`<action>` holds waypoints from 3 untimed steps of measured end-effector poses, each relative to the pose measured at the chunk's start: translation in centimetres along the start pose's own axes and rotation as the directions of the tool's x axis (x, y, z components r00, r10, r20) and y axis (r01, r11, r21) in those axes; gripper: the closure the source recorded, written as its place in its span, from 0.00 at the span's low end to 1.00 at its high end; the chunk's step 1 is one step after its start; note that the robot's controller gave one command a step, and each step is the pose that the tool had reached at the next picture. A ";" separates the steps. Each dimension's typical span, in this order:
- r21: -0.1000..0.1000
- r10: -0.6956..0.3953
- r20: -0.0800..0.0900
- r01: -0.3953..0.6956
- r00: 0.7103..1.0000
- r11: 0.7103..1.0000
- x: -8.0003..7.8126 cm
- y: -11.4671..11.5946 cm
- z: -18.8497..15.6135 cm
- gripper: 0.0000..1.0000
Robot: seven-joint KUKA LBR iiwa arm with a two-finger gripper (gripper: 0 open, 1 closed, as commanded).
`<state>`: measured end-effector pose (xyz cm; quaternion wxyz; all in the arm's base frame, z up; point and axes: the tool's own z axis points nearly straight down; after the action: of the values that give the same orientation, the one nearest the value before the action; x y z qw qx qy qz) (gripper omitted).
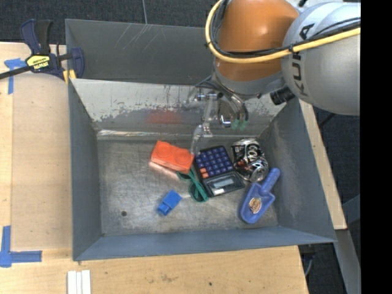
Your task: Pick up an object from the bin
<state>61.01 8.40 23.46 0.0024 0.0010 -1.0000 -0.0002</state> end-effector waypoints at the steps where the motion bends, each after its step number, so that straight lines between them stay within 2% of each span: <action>1: -0.001 0.002 0.009 -0.002 1.000 1.000 -0.1 -0.1 -0.5 0.00; 2: 0.002 -0.157 0.010 0.157 0.987 0.988 0.7 -5.7 4.1 0.00; 3: 0.003 -0.320 0.004 0.320 0.947 0.947 0.2 -9.6 7.6 0.00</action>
Offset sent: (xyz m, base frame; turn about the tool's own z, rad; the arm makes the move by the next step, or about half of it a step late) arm -0.0142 -0.0962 -0.0746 -0.2603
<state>60.76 -1.24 15.87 0.0002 0.1630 -0.9866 0.0008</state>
